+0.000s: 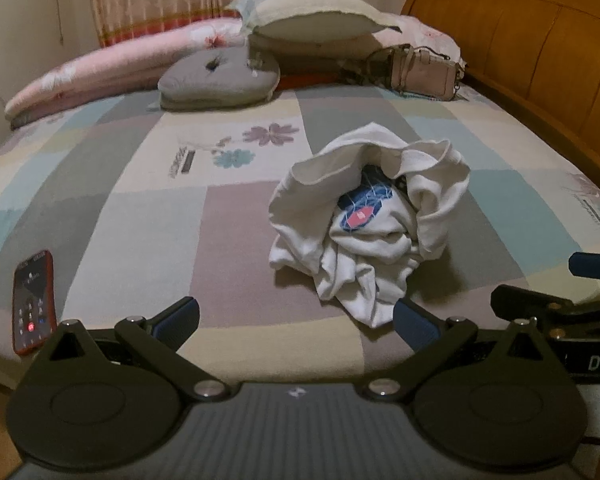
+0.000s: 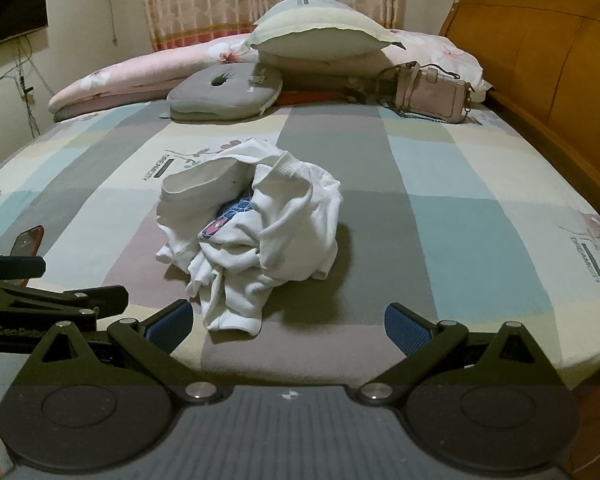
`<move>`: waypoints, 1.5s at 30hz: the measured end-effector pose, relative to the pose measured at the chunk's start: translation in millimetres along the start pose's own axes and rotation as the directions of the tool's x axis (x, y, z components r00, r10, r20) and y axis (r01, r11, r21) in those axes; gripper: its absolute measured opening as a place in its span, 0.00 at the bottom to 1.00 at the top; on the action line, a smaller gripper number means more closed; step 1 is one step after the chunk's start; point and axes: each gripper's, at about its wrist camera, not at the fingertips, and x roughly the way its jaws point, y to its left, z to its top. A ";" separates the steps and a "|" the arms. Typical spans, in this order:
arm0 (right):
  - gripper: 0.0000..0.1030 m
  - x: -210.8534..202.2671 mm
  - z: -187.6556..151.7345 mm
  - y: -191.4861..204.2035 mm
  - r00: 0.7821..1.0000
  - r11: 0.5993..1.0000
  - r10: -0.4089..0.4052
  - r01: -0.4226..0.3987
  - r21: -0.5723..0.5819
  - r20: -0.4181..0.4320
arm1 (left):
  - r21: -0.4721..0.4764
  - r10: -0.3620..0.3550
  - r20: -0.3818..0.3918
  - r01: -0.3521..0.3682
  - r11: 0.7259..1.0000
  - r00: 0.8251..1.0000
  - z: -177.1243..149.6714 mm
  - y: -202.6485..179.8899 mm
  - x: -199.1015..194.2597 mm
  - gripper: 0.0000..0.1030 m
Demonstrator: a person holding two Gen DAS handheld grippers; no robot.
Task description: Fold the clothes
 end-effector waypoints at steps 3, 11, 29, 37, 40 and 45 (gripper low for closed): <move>1.00 6.8 0.9 -2.5 1.000 1.000 0.001 -0.001 0.003 -0.008 | 0.007 -0.003 0.003 0.003 1.000 1.000 1.9 -0.2 4.2 0.99; 1.00 17.9 4.0 -6.4 1.000 1.000 0.002 -0.001 -0.023 0.022 | 0.039 -0.003 0.044 0.001 0.999 0.999 2.0 -0.8 14.6 0.99; 1.00 19.2 -0.9 -25.0 0.997 0.996 0.071 -0.070 0.047 -0.016 | 0.038 -0.043 0.094 0.040 0.998 0.995 2.1 6.5 2.3 0.99; 1.00 15.5 -1.0 -18.9 0.998 0.998 0.061 -0.061 0.004 0.005 | 0.025 -0.045 0.092 0.043 0.999 0.995 1.1 11.8 7.0 0.99; 1.00 15.7 -1.8 -19.0 0.997 0.997 0.080 -0.080 0.007 -0.006 | 0.043 -0.048 0.083 0.045 0.998 0.995 1.1 12.4 9.1 0.99; 1.00 10.2 -1.0 -17.3 0.996 0.996 0.091 -0.091 0.003 0.001 | 0.084 -0.036 0.075 0.030 0.996 0.997 1.9 7.7 8.2 0.99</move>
